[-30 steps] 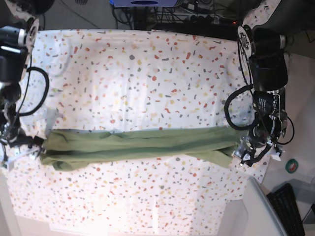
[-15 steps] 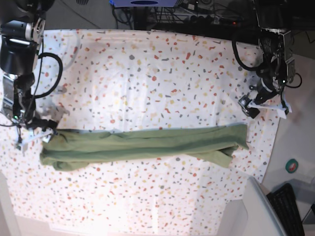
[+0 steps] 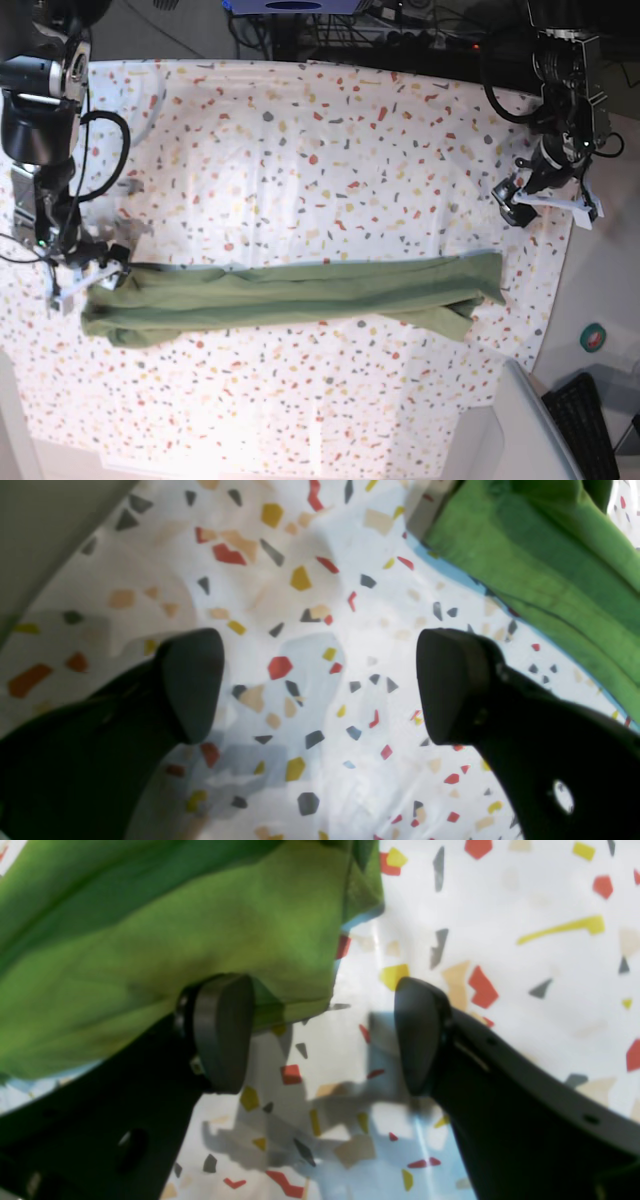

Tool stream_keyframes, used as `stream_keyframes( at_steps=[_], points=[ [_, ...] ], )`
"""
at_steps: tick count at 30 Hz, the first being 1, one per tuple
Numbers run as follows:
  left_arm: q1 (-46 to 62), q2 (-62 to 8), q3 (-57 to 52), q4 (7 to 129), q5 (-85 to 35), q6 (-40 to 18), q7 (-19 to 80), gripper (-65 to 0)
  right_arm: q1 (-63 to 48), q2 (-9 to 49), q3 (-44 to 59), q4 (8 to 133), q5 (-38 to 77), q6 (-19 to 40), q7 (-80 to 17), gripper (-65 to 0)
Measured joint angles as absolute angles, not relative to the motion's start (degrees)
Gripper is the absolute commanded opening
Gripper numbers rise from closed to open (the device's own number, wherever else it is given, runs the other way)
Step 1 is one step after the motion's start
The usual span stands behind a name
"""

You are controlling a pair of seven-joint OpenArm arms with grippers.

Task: Layout the t-shirt on the table in an organized manner, then fold the t-shirt properly
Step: 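Release the strip and move both grippers to its upper layer edge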

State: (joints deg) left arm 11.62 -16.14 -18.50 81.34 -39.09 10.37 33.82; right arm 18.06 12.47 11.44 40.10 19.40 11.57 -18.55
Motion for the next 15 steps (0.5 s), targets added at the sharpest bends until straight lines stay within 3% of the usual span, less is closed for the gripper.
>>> stream_keyframes(
  at_steps=[2,7,15],
  points=[
    [11.6,-16.1,-18.4,81.3,-39.1,10.4,33.8,-8.1,18.1,12.4,9.7,40.1,19.5,11.6,-18.4,-33.3],
    [11.2,-16.2,-18.4,81.1,-39.2,10.4,33.8,-8.1,17.9,12.2,9.5,40.1,19.9,11.6,-18.8,-63.8],
    [3.2,-16.1,-17.9,71.5,-39.0,10.3,33.8,-8.1,17.8,12.2,9.5,40.1,20.5,11.7,-19.0,-65.0]
  ],
)
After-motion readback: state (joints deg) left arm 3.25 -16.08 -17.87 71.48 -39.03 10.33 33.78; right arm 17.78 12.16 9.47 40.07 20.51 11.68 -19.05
